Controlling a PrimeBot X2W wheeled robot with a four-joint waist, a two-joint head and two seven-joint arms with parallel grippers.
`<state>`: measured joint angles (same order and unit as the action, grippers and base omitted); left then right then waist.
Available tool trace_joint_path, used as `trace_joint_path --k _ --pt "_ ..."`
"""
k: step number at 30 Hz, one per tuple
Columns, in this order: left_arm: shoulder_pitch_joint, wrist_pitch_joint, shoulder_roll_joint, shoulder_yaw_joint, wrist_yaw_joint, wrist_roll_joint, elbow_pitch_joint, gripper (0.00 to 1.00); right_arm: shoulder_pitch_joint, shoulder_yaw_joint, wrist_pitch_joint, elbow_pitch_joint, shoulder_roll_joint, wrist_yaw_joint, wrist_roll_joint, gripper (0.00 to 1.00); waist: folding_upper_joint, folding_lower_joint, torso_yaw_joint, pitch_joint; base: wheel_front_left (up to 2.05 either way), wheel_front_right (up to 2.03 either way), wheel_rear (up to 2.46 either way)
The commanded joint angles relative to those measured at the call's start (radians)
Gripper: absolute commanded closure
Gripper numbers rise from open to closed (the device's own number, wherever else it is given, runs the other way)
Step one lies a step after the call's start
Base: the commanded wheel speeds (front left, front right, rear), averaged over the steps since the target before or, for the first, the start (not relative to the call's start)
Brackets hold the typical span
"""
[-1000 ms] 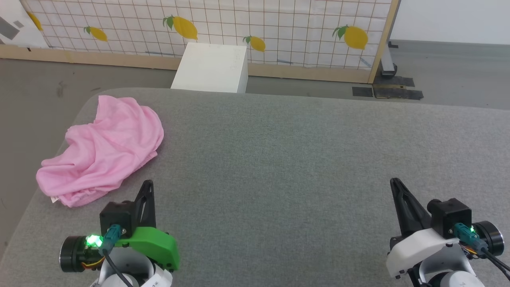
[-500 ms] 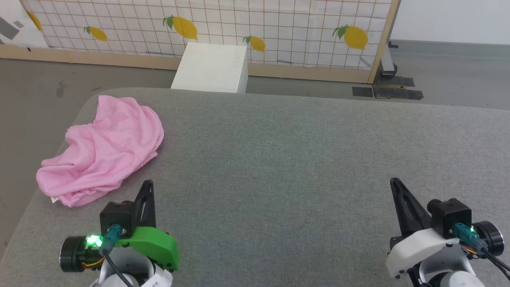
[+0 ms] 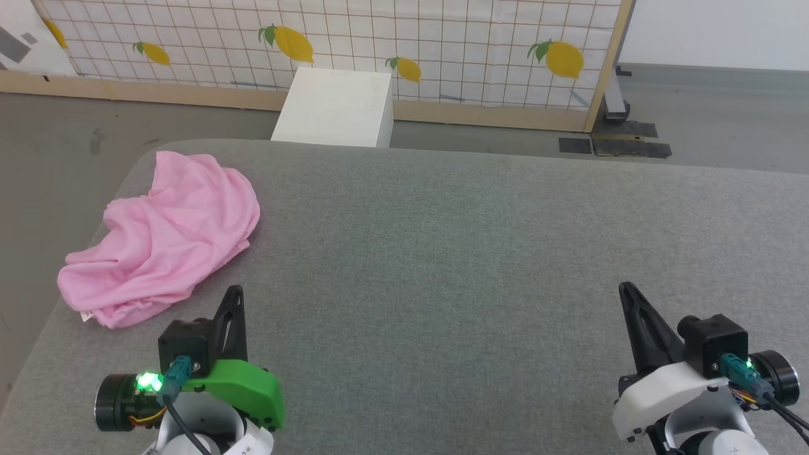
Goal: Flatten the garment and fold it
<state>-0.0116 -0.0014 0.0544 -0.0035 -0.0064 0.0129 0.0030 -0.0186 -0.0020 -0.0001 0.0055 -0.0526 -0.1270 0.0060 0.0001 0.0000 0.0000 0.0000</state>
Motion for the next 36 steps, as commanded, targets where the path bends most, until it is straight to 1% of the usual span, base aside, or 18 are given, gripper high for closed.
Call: trace_joint_path --k 1,10,11,24,36 --pt "0.012 0.001 -0.004 0.004 0.006 -0.013 -0.003 1.00 0.019 0.002 0.000 -0.005 0.002 -0.004 -0.006 1.00 -0.0001 0.0000 0.000 0.000 0.00 0.00 0.00" --pt "0.012 0.001 -0.004 0.004 0.006 -0.013 -0.003 1.00 0.019 0.002 0.000 -0.005 0.002 -0.004 -0.006 1.00 -0.0001 0.0000 0.000 0.000 0.00 0.00 0.00" --pt "0.000 0.000 0.000 -0.001 0.000 0.001 0.000 0.00 0.000 0.000 0.000 0.000 0.000 0.000 0.001 0.00 -0.0001 0.0000 0.000 0.000 0.00 0.00 0.00" --pt "-0.009 -0.021 0.000 -0.019 0.012 0.023 0.015 0.00 0.006 0.002 -0.017 0.014 0.000 0.001 0.016 0.00 -0.0001 0.0000 0.012 -0.001 0.00 0.00 0.00" --pt "-0.011 -0.046 0.007 -0.028 0.028 0.040 0.023 0.00 0.010 0.006 -0.038 0.023 0.000 0.000 0.024 0.00 -0.0001 0.0000 0.083 -0.001 0.00 0.00 0.00"
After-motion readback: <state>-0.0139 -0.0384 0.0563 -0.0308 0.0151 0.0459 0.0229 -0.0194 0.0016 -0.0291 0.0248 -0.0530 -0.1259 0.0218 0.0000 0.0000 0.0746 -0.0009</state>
